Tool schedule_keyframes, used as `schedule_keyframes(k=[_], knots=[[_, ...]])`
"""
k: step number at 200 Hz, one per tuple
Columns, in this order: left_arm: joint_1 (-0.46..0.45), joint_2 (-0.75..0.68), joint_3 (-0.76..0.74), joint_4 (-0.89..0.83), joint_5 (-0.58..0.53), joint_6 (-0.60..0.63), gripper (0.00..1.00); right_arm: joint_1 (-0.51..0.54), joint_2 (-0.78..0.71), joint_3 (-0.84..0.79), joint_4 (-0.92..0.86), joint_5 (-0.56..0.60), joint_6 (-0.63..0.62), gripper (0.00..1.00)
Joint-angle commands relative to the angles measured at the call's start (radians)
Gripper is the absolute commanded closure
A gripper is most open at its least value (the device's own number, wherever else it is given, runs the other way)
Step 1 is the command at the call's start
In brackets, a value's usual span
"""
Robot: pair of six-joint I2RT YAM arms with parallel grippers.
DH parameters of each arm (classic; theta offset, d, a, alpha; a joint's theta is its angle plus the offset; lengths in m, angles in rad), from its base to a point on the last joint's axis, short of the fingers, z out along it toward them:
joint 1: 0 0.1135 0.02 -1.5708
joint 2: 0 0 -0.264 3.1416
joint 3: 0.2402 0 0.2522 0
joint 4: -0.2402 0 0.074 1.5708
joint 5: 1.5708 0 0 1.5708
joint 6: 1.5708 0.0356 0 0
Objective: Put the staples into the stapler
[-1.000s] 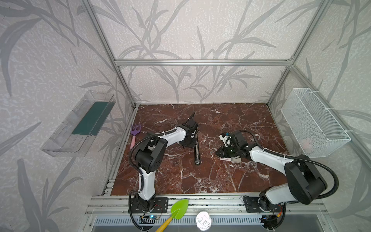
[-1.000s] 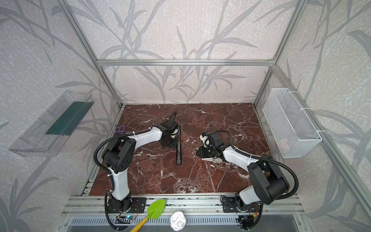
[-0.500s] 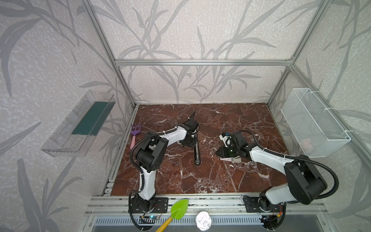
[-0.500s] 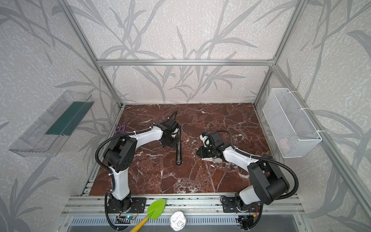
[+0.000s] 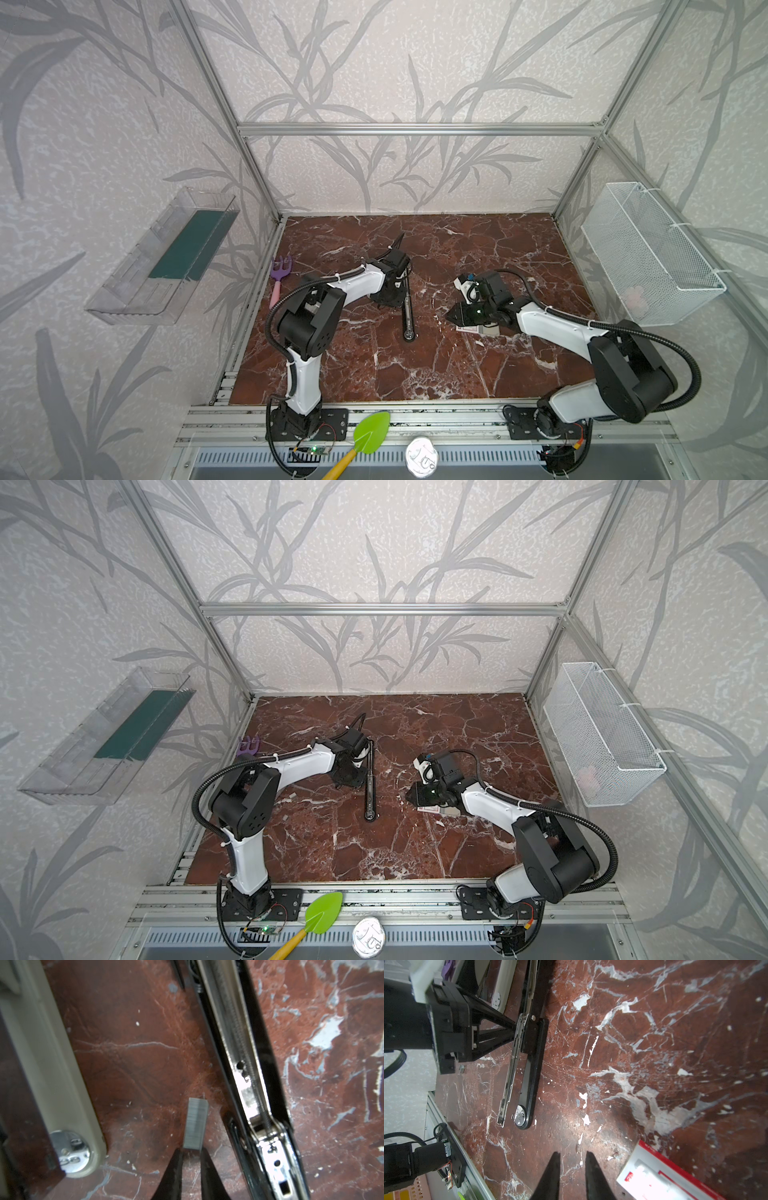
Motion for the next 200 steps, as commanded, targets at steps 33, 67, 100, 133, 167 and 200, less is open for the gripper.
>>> schedule_keyframes(k=[33, 67, 100, 133, 167, 200], knots=[[-0.001, -0.034, -0.013, -0.026, 0.004, -0.002, 0.68, -0.003, -0.003, -0.019, 0.017, -0.009, 0.006, 0.75], [0.000, 0.010, 0.032, -0.030, 0.005, 0.015, 0.66, -0.003, -0.003, -0.018, 0.015, -0.009, 0.003, 0.75], [0.002, 0.048, 0.071, -0.041, 0.000, 0.036, 0.67, -0.004, -0.011, -0.020, 0.013, -0.008, 0.002, 0.76], [0.004, 0.066, 0.082, -0.044, 0.011, 0.044, 0.73, -0.004, -0.006, -0.020, 0.014, -0.009, 0.001, 0.75], [0.004, 0.059, 0.070, -0.044, 0.022, 0.035, 0.78, -0.006, -0.003, -0.020, 0.016, -0.009, 0.003, 0.76], [0.004, 0.044, 0.055, -0.048, 0.023, 0.032, 0.82, -0.006, -0.002, -0.020, 0.019, -0.011, 0.004, 0.75]])
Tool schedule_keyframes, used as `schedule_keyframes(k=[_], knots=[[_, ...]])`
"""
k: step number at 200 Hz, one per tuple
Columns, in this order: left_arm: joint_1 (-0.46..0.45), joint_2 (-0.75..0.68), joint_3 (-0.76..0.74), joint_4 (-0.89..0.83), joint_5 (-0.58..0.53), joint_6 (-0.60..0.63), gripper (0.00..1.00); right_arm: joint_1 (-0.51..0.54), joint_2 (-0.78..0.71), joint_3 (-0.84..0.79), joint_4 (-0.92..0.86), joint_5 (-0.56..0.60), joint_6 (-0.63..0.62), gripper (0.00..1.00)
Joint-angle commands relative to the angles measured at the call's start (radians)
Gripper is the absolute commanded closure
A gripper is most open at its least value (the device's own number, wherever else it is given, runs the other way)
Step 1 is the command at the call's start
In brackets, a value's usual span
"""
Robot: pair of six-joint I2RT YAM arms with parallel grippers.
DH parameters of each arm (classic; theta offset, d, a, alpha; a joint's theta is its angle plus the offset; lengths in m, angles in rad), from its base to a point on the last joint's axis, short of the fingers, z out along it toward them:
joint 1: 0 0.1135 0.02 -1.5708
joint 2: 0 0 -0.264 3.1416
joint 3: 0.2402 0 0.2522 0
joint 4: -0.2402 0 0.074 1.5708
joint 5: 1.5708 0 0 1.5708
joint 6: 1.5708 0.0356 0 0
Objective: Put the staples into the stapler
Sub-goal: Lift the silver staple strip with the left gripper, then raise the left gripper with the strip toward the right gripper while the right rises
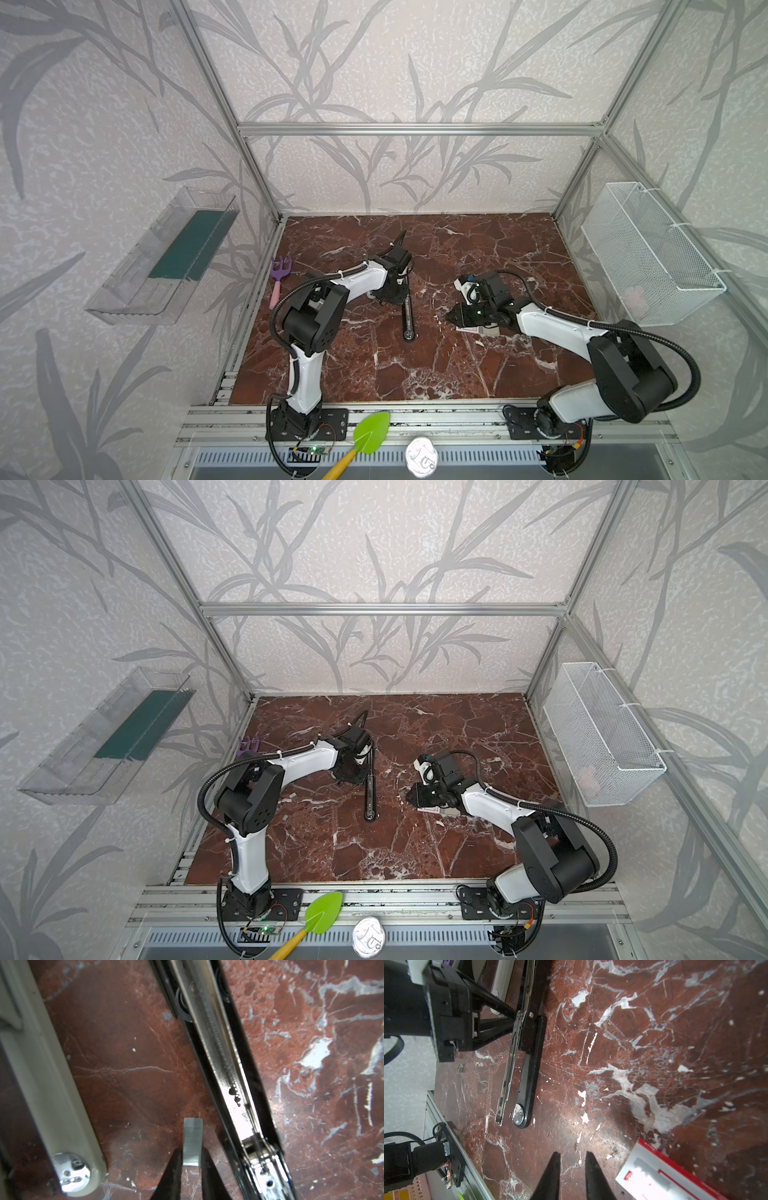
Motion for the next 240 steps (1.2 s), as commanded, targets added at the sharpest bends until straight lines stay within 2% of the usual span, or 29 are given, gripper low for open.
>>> schedule_keyframes(k=[1, 78, 120, 147, 196, 240], knots=[[0.001, -0.003, -0.009, -0.038, 0.015, 0.004, 0.82, -0.004, -0.002, -0.009, 0.011, -0.009, 0.004, 0.76], [0.006, -0.093, -0.039, -0.052, 0.005, -0.011, 0.83, -0.005, -0.011, -0.006, 0.014, -0.011, 0.007, 0.75], [0.013, -0.190, -0.080, -0.056, 0.005, -0.023, 0.83, -0.005, -0.025, 0.005, 0.017, -0.017, 0.012, 0.75], [0.018, -0.277, -0.106, -0.044, 0.041, -0.048, 0.83, -0.014, -0.050, 0.031, 0.044, -0.061, 0.020, 0.75], [0.021, -0.446, -0.127, 0.007, 0.162, -0.106, 0.83, -0.042, -0.096, 0.055, 0.241, -0.206, 0.108, 0.65], [0.021, -0.608, -0.216, 0.196, 0.305, -0.196, 0.83, -0.062, -0.097, 0.018, 0.624, -0.308, 0.310, 0.55]])
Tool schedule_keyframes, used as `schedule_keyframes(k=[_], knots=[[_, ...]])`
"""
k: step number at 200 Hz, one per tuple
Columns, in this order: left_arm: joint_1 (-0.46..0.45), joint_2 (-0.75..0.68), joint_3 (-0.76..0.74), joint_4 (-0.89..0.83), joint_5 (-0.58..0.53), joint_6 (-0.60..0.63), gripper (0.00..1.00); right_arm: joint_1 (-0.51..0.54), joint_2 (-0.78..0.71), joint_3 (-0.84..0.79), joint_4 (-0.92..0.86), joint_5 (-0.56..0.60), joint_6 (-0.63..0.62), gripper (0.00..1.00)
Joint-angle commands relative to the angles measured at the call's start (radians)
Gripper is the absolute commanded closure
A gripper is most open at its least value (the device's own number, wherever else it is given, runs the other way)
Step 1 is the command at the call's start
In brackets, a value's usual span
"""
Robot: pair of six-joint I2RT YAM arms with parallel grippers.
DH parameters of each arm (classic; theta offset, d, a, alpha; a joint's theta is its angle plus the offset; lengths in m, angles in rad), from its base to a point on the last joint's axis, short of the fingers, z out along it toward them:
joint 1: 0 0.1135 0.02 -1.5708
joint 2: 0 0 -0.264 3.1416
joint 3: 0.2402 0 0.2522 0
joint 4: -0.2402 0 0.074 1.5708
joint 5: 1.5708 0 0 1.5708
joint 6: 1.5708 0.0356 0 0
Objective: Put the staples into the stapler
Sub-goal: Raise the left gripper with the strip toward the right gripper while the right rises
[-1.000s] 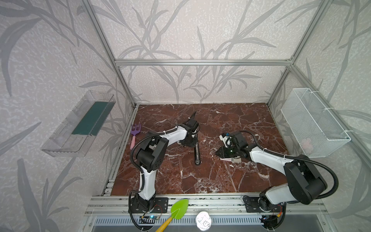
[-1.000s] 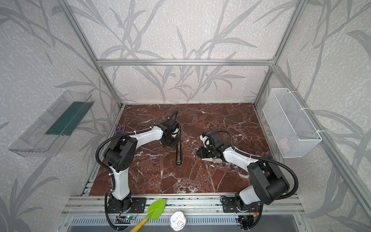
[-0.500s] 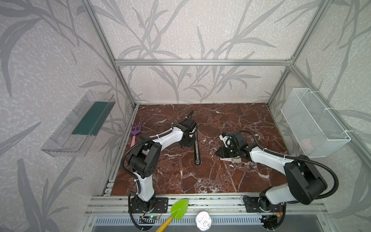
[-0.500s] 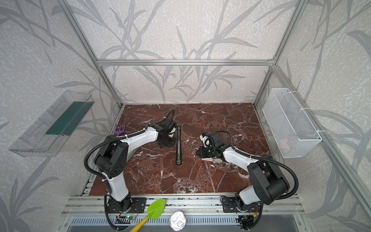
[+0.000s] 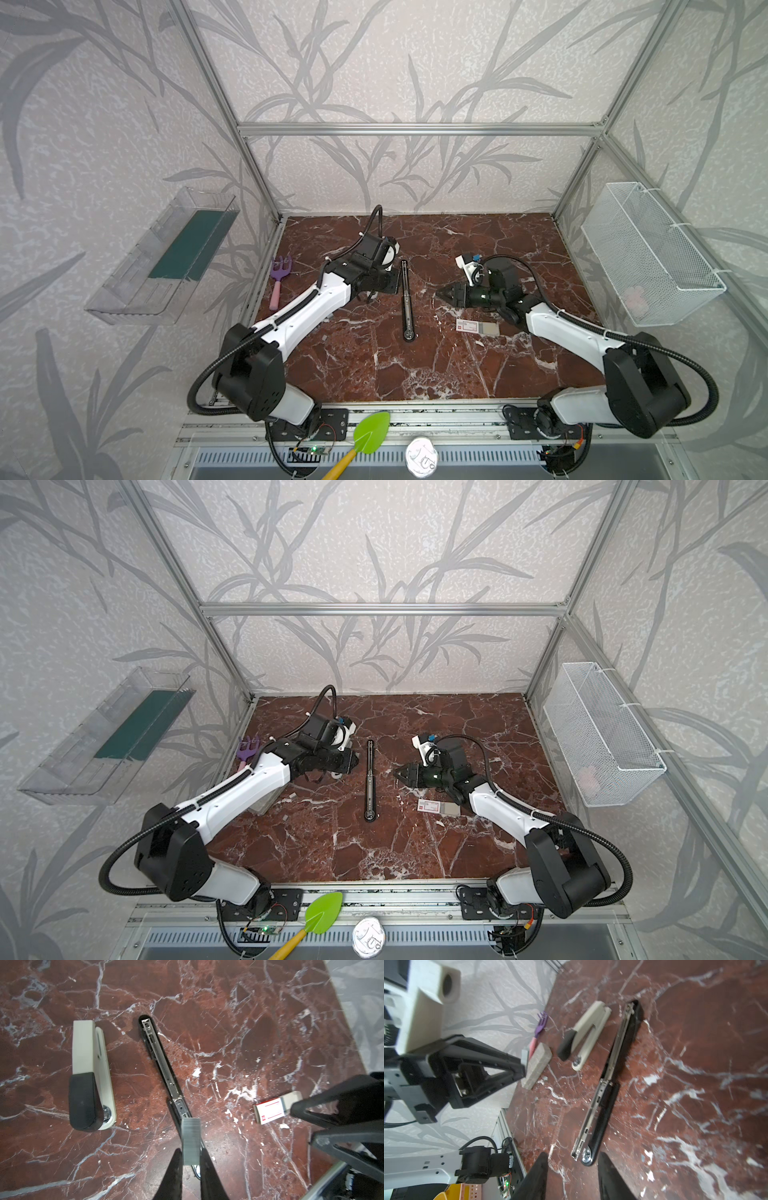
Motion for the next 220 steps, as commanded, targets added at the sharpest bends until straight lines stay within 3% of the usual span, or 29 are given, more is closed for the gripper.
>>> schedule_keyframes(k=[1, 85, 220], knots=[[0.002, -0.078, -0.047, 0.119, 0.108, -0.070, 0.83, -0.014, -0.015, -0.006, 0.285, -0.093, 0.136, 0.54], [-0.001, -0.257, -0.192, 0.432, 0.328, -0.269, 0.82, -0.015, 0.155, 0.007, 0.985, -0.214, 0.488, 0.50], [-0.022, -0.282, -0.242, 0.569, 0.434, -0.341, 0.82, 0.046, 0.235, 0.068, 1.153, -0.285, 0.559, 0.49]])
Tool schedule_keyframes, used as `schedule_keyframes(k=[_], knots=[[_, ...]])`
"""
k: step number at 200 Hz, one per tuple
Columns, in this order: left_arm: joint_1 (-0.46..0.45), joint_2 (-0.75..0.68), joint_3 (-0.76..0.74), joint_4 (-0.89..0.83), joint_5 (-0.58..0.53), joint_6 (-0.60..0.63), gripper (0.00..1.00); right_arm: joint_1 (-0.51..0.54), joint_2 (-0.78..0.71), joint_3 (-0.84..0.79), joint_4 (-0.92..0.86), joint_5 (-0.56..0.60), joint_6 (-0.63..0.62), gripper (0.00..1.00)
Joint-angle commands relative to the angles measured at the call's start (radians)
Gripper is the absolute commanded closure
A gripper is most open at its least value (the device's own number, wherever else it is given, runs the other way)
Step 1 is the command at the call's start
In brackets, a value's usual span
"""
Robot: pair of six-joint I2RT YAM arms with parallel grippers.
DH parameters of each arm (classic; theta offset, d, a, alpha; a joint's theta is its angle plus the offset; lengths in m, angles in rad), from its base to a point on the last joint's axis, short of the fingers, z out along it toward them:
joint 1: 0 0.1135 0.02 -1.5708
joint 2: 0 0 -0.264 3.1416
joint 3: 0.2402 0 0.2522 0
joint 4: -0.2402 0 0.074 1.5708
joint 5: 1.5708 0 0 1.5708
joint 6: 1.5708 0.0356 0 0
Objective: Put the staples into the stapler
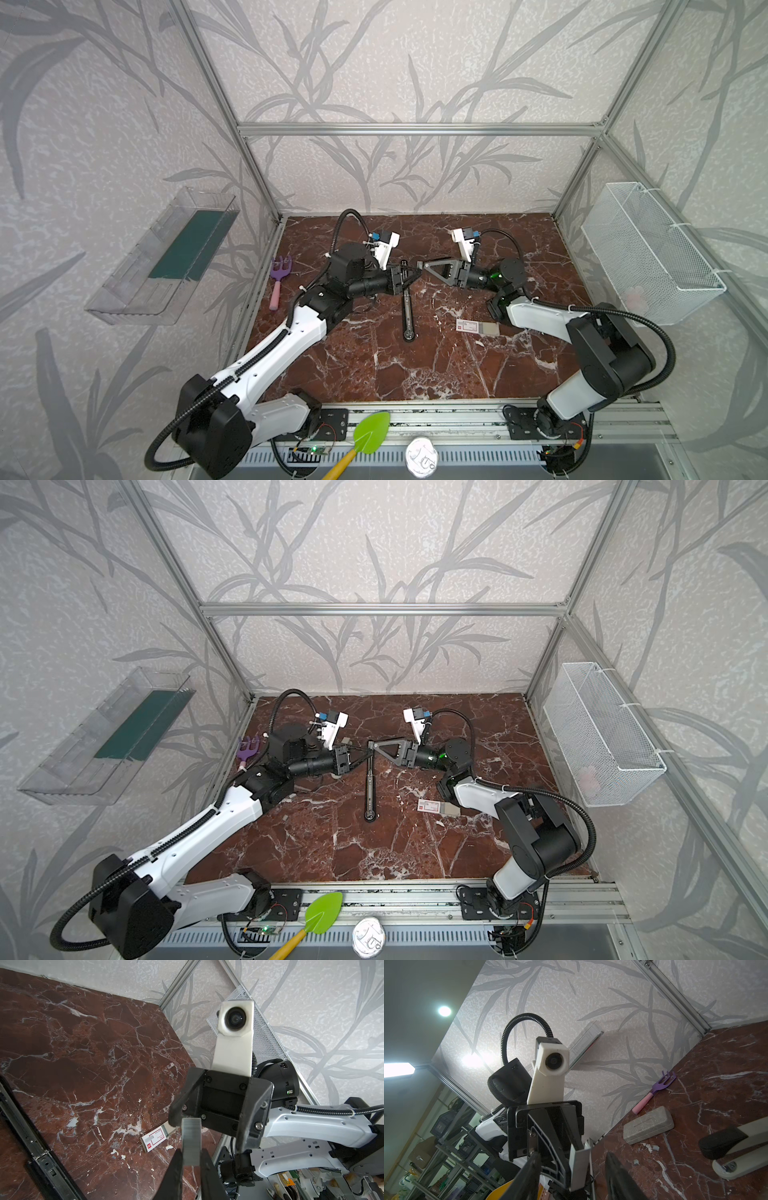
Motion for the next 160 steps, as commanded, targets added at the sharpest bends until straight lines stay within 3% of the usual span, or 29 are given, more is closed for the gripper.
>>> schedule_keyframes(k=[1, 65, 160], knots=[[-0.010, -0.018, -0.016, 0.046, 0.035, -0.016, 0.82, 0.008, 0.011, 0.035, 0.074, -0.024, 0.014, 0.49], [-0.012, -0.017, -0.041, 0.146, 0.105, -0.065, 0.82, 0.013, -0.010, 0.062, 0.074, -0.073, 0.037, 0.59], [0.002, -0.043, -0.080, 0.273, 0.179, -0.134, 0.82, -0.001, -0.070, 0.059, 0.074, -0.123, 0.090, 0.60]])
